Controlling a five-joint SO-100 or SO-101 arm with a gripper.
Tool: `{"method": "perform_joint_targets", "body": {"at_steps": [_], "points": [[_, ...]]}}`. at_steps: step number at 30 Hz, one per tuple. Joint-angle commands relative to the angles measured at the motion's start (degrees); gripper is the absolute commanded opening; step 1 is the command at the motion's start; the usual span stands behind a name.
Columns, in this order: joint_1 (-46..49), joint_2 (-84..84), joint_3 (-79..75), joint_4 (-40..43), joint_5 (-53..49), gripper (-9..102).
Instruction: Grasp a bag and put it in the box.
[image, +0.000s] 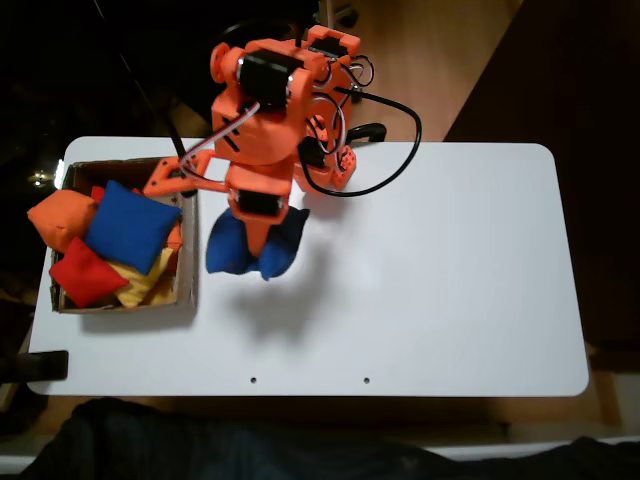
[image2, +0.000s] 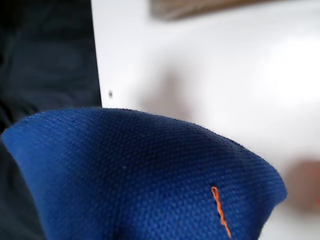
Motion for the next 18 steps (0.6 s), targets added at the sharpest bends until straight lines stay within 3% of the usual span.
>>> {"method": "perform_joint_targets", "body": {"at_steps": [1, 18], "points": [[4.7, 3.9, -6.1, -0.7, -0.4, 10], [24.3, 2.9, -12.3, -5.5, -2.5, 10]]}}
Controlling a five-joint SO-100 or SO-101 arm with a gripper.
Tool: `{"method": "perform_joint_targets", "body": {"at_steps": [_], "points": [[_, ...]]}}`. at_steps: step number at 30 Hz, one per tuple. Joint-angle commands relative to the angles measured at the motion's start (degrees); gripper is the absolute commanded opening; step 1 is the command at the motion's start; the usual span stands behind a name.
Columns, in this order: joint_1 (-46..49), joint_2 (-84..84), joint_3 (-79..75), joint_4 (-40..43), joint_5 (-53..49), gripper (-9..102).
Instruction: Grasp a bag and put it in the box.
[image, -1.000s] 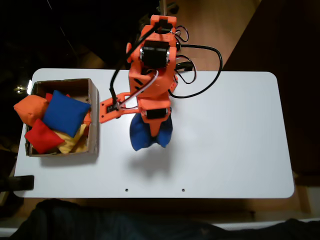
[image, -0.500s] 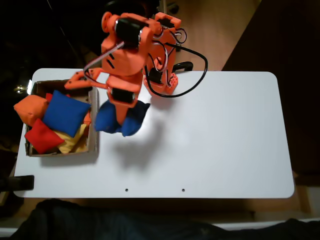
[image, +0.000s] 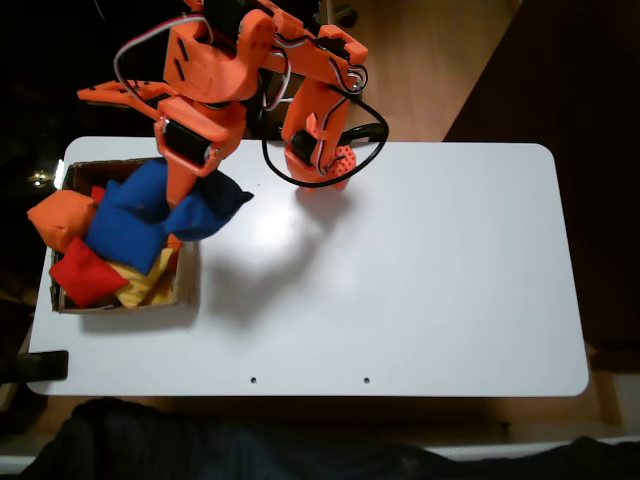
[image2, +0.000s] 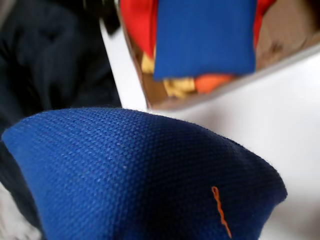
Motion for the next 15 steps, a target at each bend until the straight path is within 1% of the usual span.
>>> {"method": "perform_joint_targets", "body": {"at_steps": [1, 15], "points": [[3.7, 1.7, -4.6, -2.8, -0.6, 10], [15.2, -6.1, -10.5, -6.8, -0.7, 11]]}}
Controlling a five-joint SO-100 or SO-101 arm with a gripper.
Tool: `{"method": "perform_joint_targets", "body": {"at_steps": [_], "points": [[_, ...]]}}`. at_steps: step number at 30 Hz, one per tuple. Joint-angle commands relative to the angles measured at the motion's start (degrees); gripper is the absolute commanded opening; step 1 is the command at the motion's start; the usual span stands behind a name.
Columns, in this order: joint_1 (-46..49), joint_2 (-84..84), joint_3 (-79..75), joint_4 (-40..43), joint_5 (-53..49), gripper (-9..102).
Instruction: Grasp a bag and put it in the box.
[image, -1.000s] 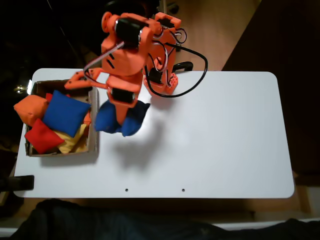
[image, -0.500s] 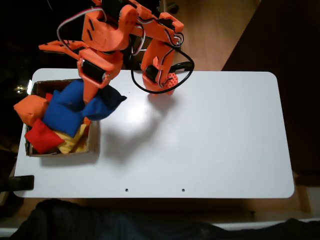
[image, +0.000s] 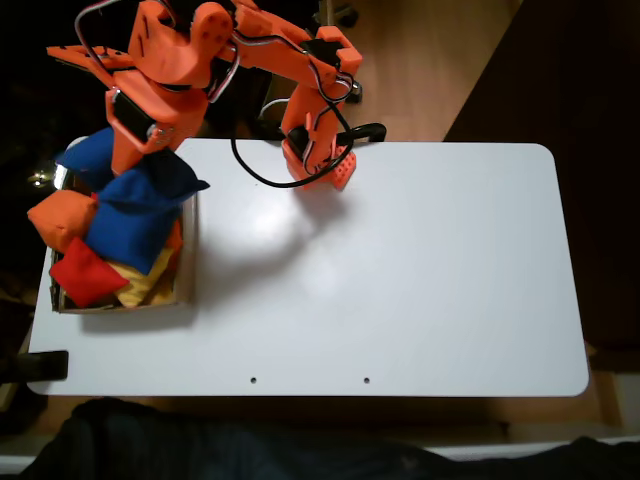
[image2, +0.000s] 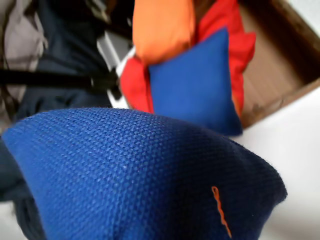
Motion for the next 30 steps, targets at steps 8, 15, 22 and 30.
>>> {"method": "perform_joint_targets", "body": {"at_steps": [8, 15, 22, 30], "points": [[5.2, -5.0, -12.6, -2.5, 0.3, 11], [6.2, -10.1, -18.5, -2.5, 0.4, 11], [7.3, -16.3, -25.7, -2.1, 0.7, 11], [8.2, -21.8, -30.1, -2.1, 0.6, 11]]}}
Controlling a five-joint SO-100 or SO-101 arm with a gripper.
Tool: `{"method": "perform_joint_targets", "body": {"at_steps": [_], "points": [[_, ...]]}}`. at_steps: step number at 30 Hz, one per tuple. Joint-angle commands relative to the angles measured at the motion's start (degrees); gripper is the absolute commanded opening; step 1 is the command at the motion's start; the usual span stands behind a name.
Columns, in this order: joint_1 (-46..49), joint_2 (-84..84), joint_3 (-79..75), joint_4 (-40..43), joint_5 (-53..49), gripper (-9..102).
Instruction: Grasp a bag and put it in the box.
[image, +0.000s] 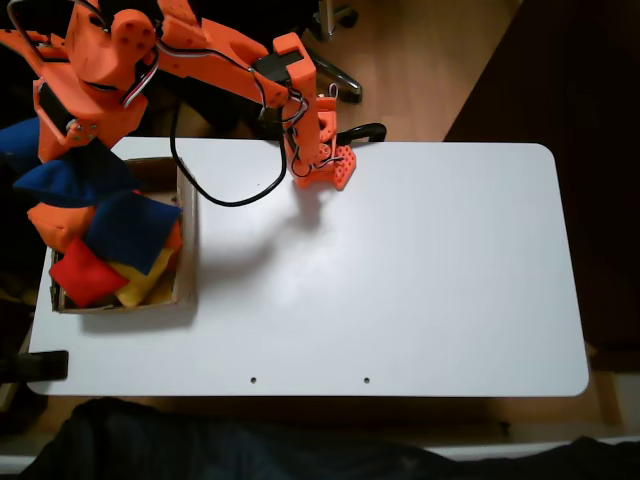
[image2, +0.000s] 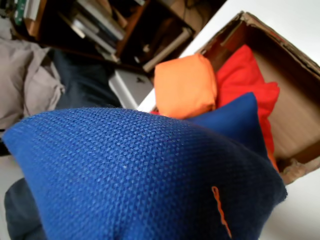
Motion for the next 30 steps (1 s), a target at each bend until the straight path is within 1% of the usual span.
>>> {"method": "perform_joint_targets", "body": {"at_steps": [1, 20, 30], "points": [[0.7, 0.4, -4.9, -1.8, 0.1, 11], [0.3, -1.7, -5.6, -1.6, -0.3, 11], [0.4, -4.5, -5.6, -2.9, -0.4, 11]]}}
